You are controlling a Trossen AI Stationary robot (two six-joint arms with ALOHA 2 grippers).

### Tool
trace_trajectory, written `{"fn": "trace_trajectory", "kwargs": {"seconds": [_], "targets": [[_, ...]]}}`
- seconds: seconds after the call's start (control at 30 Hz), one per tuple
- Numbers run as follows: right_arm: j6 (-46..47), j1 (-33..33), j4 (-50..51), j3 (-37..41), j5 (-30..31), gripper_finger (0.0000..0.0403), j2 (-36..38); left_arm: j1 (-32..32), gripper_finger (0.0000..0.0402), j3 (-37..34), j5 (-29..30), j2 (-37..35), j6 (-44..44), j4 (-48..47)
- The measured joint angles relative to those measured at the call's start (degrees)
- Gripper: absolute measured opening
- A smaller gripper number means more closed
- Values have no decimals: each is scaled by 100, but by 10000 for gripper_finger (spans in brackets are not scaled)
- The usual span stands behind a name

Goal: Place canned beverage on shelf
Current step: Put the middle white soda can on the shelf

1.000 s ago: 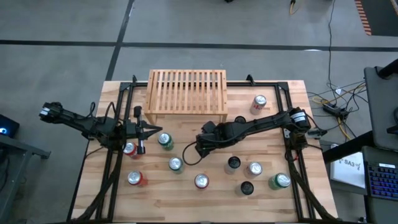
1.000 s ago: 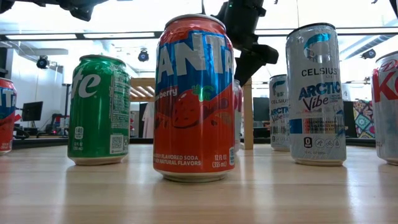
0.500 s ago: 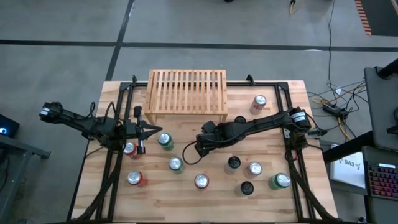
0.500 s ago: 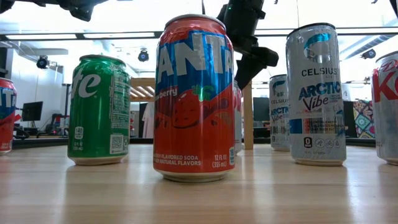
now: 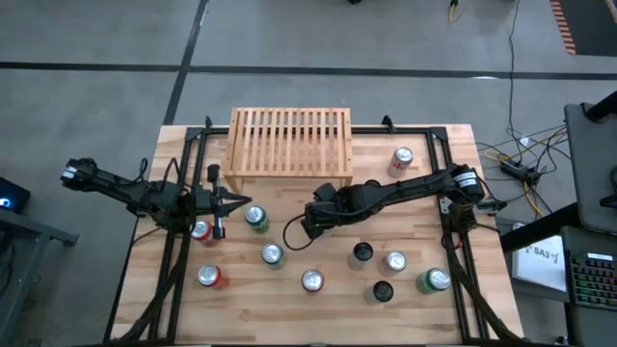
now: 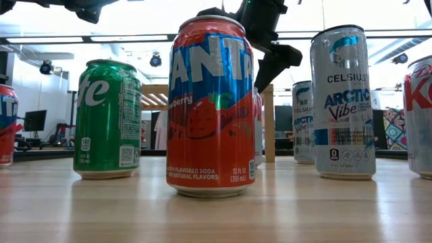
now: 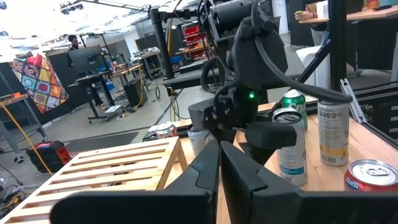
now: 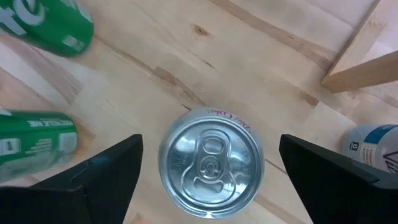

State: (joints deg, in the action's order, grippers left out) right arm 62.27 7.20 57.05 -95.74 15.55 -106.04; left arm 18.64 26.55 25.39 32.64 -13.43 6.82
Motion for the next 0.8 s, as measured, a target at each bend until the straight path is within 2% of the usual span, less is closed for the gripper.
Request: {"fn": "trace_trajectory", "kwargs": {"seconds": [0.8], "targets": [[117,-9,99,4,-265,364,-756,-1,0,0,0,2,2,-20]]}}
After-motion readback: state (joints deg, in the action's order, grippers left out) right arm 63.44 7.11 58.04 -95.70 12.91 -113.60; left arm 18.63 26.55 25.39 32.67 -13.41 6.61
